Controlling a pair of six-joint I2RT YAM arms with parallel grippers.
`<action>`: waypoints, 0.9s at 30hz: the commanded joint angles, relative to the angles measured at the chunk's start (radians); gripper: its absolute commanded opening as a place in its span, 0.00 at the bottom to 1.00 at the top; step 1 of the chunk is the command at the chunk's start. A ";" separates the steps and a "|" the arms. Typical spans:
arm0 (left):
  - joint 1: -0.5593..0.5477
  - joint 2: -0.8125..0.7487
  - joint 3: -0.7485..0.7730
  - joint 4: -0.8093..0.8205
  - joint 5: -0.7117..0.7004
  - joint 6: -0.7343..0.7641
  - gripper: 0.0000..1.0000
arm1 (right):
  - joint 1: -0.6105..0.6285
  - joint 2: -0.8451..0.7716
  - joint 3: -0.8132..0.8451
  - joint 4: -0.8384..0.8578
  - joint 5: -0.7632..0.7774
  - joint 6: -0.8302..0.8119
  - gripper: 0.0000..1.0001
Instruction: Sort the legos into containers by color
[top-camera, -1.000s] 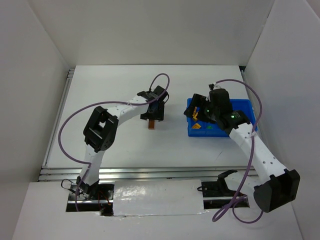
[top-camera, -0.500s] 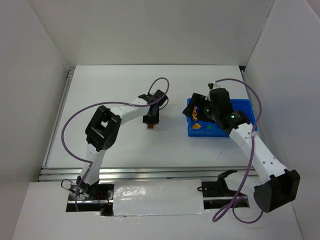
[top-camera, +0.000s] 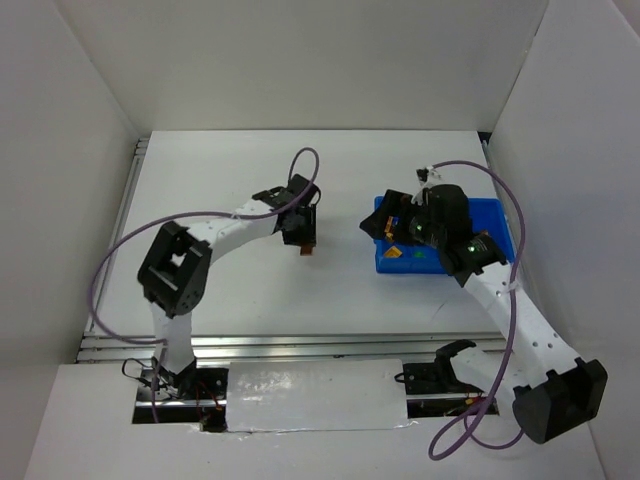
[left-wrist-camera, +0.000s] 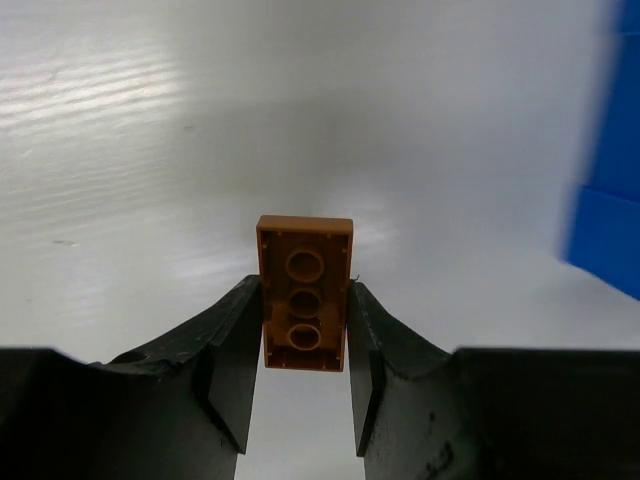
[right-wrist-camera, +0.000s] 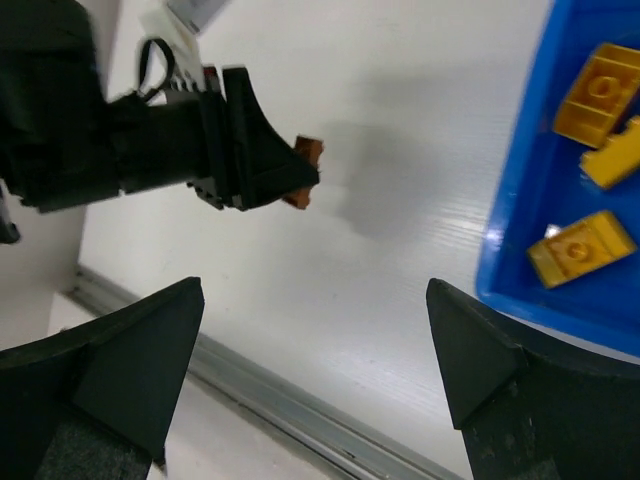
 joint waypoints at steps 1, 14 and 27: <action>0.003 -0.259 -0.088 0.312 0.275 0.026 0.00 | 0.006 -0.087 -0.060 0.177 -0.182 -0.018 1.00; 0.015 -0.436 -0.468 1.560 1.136 -0.324 0.00 | -0.014 -0.199 -0.132 0.442 -0.504 0.031 1.00; 0.029 -0.330 -0.460 2.017 1.225 -0.650 0.00 | -0.016 -0.208 -0.161 0.543 -0.576 0.076 0.97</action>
